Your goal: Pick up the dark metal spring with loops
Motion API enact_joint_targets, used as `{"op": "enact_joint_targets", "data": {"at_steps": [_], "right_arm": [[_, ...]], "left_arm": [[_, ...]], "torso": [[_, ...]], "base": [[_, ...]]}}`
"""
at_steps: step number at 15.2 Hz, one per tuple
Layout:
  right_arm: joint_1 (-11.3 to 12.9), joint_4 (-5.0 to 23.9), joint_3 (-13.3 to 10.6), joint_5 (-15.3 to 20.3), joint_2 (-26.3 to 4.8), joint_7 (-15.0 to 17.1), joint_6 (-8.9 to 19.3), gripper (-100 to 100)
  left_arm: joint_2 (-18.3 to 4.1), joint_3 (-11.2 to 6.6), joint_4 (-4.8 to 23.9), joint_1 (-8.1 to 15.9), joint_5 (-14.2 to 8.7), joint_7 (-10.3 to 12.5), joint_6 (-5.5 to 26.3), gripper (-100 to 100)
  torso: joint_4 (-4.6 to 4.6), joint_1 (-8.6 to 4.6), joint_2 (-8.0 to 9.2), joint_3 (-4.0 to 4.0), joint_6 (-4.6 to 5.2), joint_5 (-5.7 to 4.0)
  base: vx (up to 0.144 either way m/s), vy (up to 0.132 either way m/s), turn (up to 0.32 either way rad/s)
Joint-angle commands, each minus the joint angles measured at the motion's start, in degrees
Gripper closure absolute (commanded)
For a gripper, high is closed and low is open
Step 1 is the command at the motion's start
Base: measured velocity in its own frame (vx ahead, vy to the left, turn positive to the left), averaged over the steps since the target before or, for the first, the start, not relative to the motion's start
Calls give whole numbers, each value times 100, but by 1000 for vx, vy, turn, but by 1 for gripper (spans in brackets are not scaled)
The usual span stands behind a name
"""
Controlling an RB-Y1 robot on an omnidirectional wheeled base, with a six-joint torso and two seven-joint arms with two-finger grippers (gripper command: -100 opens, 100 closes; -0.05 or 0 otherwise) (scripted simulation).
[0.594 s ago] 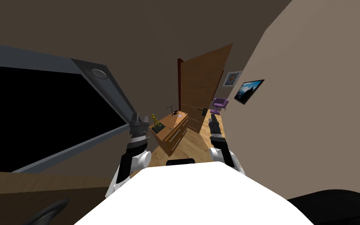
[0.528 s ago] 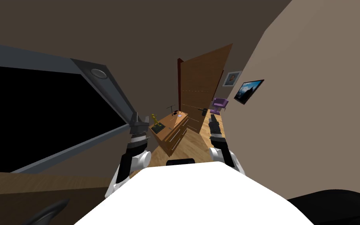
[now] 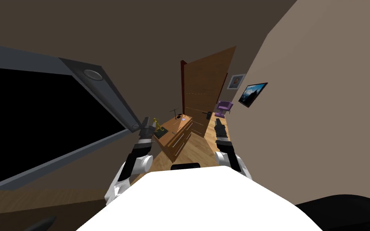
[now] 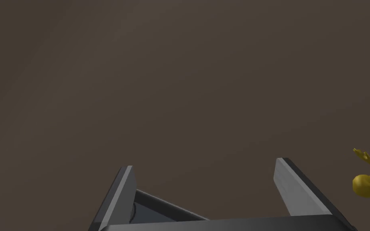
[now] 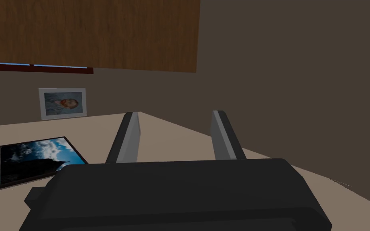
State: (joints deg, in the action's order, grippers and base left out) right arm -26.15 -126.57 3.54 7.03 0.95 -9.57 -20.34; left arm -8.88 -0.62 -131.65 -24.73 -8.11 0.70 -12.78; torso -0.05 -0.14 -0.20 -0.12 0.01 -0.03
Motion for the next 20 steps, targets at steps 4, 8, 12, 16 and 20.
{"op": "enact_joint_targets", "data": {"at_steps": [4, 8, 12, 16, 20], "right_arm": [[0, 0, 0, 0, 0, 0, 0, 0], [0, 0, 0, 0, 0, 0, 0, 0], [0, 0, 0, 0, 0, 0, 0, 0], [0, 0, 0, 0, 0, 0, 0, 0], [0, 0, 0, 0, 0, 0, 0, 0]], "left_arm": [[-300, -88, 265, 130, -155, 127, 619, -100], [-407, -132, 376, 186, -222, 182, 1020, -100], [-613, -228, 616, 307, -369, 301, 1597, -100], [-712, -280, 745, 372, -448, 365, 1950, -100], [-899, -389, 1016, 508, -614, 499, 2431, -100]], "torso": [[0, 1, 2, 1, 0, 0], [0, -2, -2, -1, 0, 0], [0, -1, 1, 1, 0, 0], [0, 0, 1, 0, 0, 0], [1, 2, 3, 2, -1, 0]], "base": [[38, -33, -35], [41, -35, -32], [40, -35, -42], [37, -30, -25], [42, -29, -37]]}}
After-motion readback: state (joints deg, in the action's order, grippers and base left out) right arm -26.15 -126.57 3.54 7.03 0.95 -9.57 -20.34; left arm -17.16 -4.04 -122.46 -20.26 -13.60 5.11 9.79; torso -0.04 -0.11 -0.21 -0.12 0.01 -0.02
